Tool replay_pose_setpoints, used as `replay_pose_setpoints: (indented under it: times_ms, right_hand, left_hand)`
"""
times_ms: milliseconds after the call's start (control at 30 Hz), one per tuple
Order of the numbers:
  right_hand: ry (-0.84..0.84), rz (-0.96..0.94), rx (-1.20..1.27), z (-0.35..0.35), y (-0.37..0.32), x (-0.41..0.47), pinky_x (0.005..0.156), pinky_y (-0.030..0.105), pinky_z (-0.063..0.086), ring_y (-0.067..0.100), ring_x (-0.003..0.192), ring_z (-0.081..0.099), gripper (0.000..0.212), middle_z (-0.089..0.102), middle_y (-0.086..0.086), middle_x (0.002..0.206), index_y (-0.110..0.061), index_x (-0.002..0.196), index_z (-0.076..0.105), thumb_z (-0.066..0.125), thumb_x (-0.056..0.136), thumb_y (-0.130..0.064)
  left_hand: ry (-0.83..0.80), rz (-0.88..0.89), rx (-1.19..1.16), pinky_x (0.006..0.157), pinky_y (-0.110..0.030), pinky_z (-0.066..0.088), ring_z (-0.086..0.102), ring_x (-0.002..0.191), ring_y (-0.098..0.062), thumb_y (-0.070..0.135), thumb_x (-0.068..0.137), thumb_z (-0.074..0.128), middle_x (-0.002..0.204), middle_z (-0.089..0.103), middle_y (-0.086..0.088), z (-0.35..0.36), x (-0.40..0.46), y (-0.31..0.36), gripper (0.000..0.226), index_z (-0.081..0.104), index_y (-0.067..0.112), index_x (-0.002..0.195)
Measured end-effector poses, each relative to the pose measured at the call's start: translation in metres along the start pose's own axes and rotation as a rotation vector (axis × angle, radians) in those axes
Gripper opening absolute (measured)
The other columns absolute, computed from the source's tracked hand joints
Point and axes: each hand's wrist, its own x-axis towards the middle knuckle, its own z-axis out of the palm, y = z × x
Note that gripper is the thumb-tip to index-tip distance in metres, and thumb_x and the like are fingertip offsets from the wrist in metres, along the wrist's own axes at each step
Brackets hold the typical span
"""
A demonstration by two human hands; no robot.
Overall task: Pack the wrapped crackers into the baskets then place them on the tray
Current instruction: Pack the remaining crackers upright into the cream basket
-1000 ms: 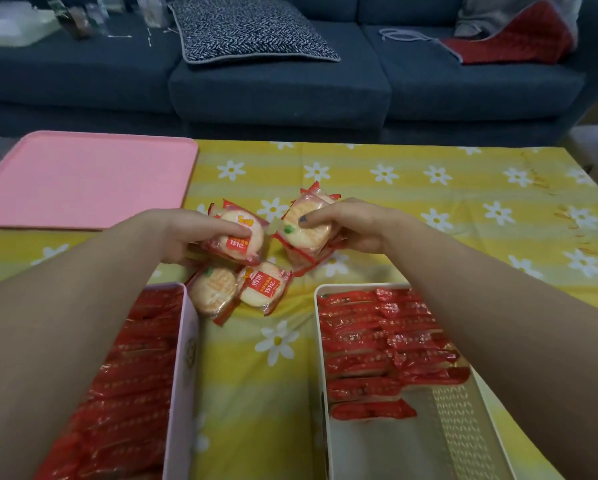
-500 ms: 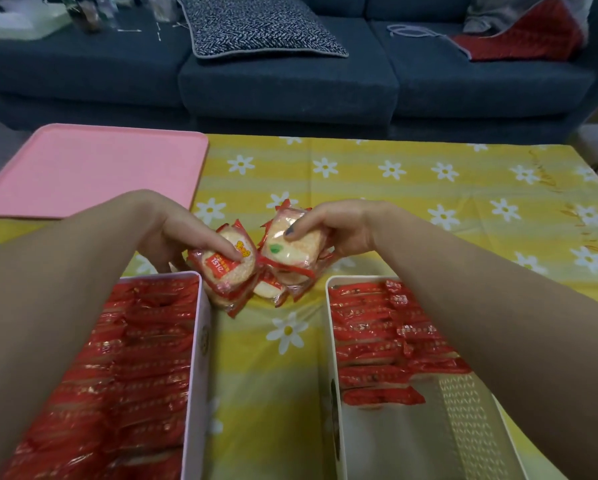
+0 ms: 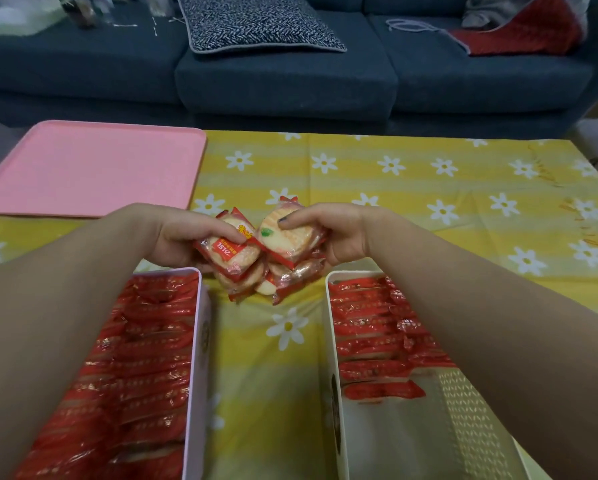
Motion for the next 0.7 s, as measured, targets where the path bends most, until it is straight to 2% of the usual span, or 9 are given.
replay_pose_setpoints:
  times_ms: [67, 167, 200, 267, 333, 400, 467, 567, 700]
  right_hand:
    - [-0.007, -0.021, 0.046, -0.001, 0.003, -0.002, 0.089, 0.047, 0.056, 0.032, 0.112, 0.067, 0.043, 0.067, 0.014, 0.128, -0.009, 0.134, 0.058, 0.064, 0.093, -0.023]
    - [-0.021, -0.061, 0.105, -0.003, 0.006, -0.005, 0.098, 0.049, 0.052, 0.031, 0.119, 0.064, 0.039, 0.065, 0.016, 0.131, -0.009, 0.132, 0.058, 0.061, 0.095, -0.021]
    - [-0.020, -0.072, 0.117, -0.004, 0.006, -0.006, 0.099, 0.051, 0.051, 0.032, 0.118, 0.065, 0.038, 0.065, 0.016, 0.130, -0.010, 0.131, 0.059, 0.062, 0.095, -0.021]
    - [-0.013, -0.087, 0.129, -0.005, 0.007, -0.009, 0.102, 0.058, 0.047, 0.035, 0.117, 0.064, 0.042, 0.068, 0.018, 0.126, -0.009, 0.130, 0.060, 0.065, 0.092, -0.023]
    - [0.014, -0.121, 0.128, -0.007, 0.005, -0.016, 0.103, 0.062, 0.045, 0.037, 0.116, 0.065, 0.049, 0.069, 0.017, 0.124, -0.010, 0.131, 0.060, 0.070, 0.086, -0.026]
    - [0.054, -0.172, 0.161, -0.007, 0.002, -0.027, 0.103, 0.060, 0.045, 0.036, 0.116, 0.065, 0.055, 0.068, 0.017, 0.124, -0.009, 0.132, 0.058, 0.072, 0.082, -0.026]
    - [0.078, -0.242, 0.219, -0.004, -0.004, -0.047, 0.099, 0.058, 0.049, 0.034, 0.111, 0.067, 0.046, 0.070, 0.017, 0.121, -0.009, 0.128, 0.060, 0.068, 0.086, -0.024]
    - [0.108, -0.365, 0.303, -0.001, -0.015, -0.091, 0.083, 0.051, 0.058, 0.032, 0.096, 0.071, 0.033, 0.071, 0.017, 0.115, -0.009, 0.122, 0.063, 0.060, 0.092, -0.023]
    - [0.112, -0.510, 0.396, 0.001, -0.010, -0.165, 0.097, 0.055, 0.051, 0.035, 0.114, 0.063, 0.048, 0.061, 0.018, 0.136, -0.008, 0.135, 0.058, 0.061, 0.088, -0.022]
  left_hand:
    - [0.026, 0.031, -0.070, 0.074, -0.027, 0.054, 0.072, 0.082, -0.013, 0.033, 0.023, 0.102, 0.096, 0.077, -0.003, 0.005, -0.001, 0.003, 0.102, 0.067, 0.019, 0.118]
    - [0.043, 0.062, -0.133, 0.086, -0.034, 0.054, 0.072, 0.093, -0.016, 0.033, 0.013, 0.102, 0.105, 0.077, -0.004, 0.011, -0.004, 0.004, 0.110, 0.068, 0.019, 0.117]
    - [0.058, 0.064, -0.153, 0.091, -0.037, 0.054, 0.071, 0.098, -0.018, 0.033, 0.019, 0.102, 0.108, 0.076, -0.005, 0.014, -0.004, 0.004, 0.106, 0.067, 0.018, 0.118]
    - [0.105, 0.075, -0.180, 0.099, -0.048, 0.053, 0.070, 0.105, -0.024, 0.032, 0.051, 0.093, 0.112, 0.075, -0.008, 0.023, -0.010, 0.007, 0.076, 0.067, 0.016, 0.120]
    - [0.138, 0.097, -0.217, 0.097, -0.055, 0.053, 0.069, 0.109, -0.028, 0.027, 0.075, 0.078, 0.114, 0.075, -0.011, 0.031, -0.014, 0.010, 0.047, 0.066, 0.015, 0.120]
    - [0.141, 0.155, -0.278, 0.089, -0.053, 0.058, 0.072, 0.105, -0.027, 0.025, 0.076, 0.075, 0.112, 0.076, -0.011, 0.036, -0.019, 0.018, 0.046, 0.065, 0.013, 0.120]
    - [0.136, 0.240, -0.320, 0.079, -0.045, 0.063, 0.075, 0.096, -0.022, 0.025, 0.074, 0.074, 0.109, 0.077, -0.010, 0.044, -0.032, 0.031, 0.046, 0.066, 0.013, 0.118]
    - [0.143, 0.387, -0.345, 0.076, -0.040, 0.064, 0.076, 0.088, -0.018, 0.025, 0.091, 0.067, 0.102, 0.078, -0.007, 0.066, -0.065, 0.057, 0.021, 0.069, 0.014, 0.109]
    - [0.130, 0.529, -0.365, 0.076, -0.036, 0.063, 0.075, 0.085, -0.014, 0.027, 0.095, 0.064, 0.091, 0.078, -0.001, 0.109, -0.111, 0.079, 0.014, 0.070, 0.016, 0.102]
